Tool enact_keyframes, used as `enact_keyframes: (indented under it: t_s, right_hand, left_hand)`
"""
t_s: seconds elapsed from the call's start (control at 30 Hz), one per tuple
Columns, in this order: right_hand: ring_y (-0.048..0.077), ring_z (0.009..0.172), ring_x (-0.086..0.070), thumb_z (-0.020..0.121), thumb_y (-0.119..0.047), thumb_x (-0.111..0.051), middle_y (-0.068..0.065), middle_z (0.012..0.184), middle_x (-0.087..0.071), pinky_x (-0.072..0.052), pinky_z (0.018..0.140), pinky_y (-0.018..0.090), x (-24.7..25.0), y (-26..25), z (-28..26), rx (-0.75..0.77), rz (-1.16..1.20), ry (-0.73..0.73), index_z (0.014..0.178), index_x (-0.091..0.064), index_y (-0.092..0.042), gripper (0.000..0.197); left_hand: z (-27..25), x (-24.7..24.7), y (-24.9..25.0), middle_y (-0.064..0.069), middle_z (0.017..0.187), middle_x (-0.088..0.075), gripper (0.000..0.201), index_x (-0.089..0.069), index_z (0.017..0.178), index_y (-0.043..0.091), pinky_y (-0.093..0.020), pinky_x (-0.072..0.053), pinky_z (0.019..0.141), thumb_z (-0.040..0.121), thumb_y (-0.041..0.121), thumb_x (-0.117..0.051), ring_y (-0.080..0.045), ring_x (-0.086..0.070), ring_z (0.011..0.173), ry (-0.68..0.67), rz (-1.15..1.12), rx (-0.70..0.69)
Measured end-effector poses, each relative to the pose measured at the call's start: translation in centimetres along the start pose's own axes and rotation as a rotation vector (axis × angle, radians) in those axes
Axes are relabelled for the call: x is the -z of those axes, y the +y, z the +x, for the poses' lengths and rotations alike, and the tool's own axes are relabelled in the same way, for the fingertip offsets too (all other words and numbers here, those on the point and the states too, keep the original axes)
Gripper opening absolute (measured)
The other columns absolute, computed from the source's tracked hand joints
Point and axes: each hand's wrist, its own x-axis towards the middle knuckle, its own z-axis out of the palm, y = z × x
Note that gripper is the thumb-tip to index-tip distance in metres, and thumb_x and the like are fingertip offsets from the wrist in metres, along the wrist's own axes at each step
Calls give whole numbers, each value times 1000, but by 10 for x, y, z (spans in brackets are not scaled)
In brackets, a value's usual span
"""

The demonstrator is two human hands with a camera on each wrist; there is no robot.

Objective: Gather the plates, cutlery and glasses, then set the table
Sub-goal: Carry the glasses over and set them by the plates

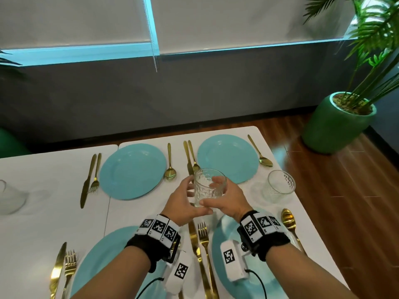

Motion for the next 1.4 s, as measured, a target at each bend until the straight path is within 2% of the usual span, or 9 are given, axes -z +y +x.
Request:
enact_keyframes:
  t_s: [0.1,0.3,0.67,0.87,1.0,1.07,1.13,1.23,1.4]
  right_hand:
    - [14,109,-54,61,-22,-87,-1,122,-59,-40,85,19,-9,13,7,-38,-179,60,129,-47,-16,80]
    - [19,115,-54,64,-15,-85,5,132,-56,-42,93,20,-20,33,10,-88,-132,166,132,-47,-14,79]
    - [22,125,-51,58,-22,-88,4,135,-55,-37,99,21,-27,41,19,-100,-222,207,135,-43,-17,89]
    - [22,126,-48,52,-25,-92,3,137,-52,-37,94,19,-28,39,17,-148,-268,147,137,-38,-18,101]
    - [29,138,-34,60,-13,-88,11,152,-33,-36,108,35,-21,23,6,-225,-347,100,152,-2,-17,126]
    - [29,142,-26,66,-4,-83,11,156,-20,-32,111,36,-15,4,-4,-224,-405,117,151,10,-15,126]
    - [29,142,-21,73,-6,-77,9,156,-17,-26,114,37,-15,-26,-13,-147,-556,160,151,5,-13,114]
    - [27,136,-30,79,-14,-72,7,149,-33,-29,112,37,-41,-86,-25,36,-641,167,149,-19,-18,87]
    - [20,107,-56,78,-20,-75,7,125,-57,-50,83,28,-155,-160,-26,69,-370,-160,134,-43,-20,64]
  left_hand:
    - [0,10,-9,0,136,-49,87,-35,141,21,-27,-47,91,68,23,-82,-13,-50,112,42,94,84]
    - [-3,39,-29,-3,121,-59,56,-49,128,14,-23,-44,85,78,23,-74,-12,-53,98,203,57,145]
    - [-14,61,-43,-3,119,-61,44,-54,123,15,-35,-51,92,82,23,-70,-16,-57,99,232,19,188]
    - [-16,66,-43,-2,120,-60,43,-53,123,15,-35,-51,93,84,23,-68,-16,-56,99,230,15,179]
    - [-19,72,-47,-2,119,-61,44,-53,123,14,-32,-50,91,83,23,-68,-16,-57,98,247,3,169]
    - [-22,81,-51,-2,117,-62,43,-53,123,13,-26,-46,86,83,22,-69,-14,-56,94,274,-7,155]
    - [-27,96,-58,-3,115,-63,41,-55,121,13,-23,-43,82,83,21,-69,-13,-56,91,320,-24,150]
    - [-38,130,-73,-7,115,-65,37,-58,118,10,-23,-42,84,83,19,-69,-14,-57,88,422,-52,174]
    - [-67,218,-121,-9,116,-66,32,-60,115,8,-25,-41,93,85,18,-65,-21,-62,102,569,-42,274]
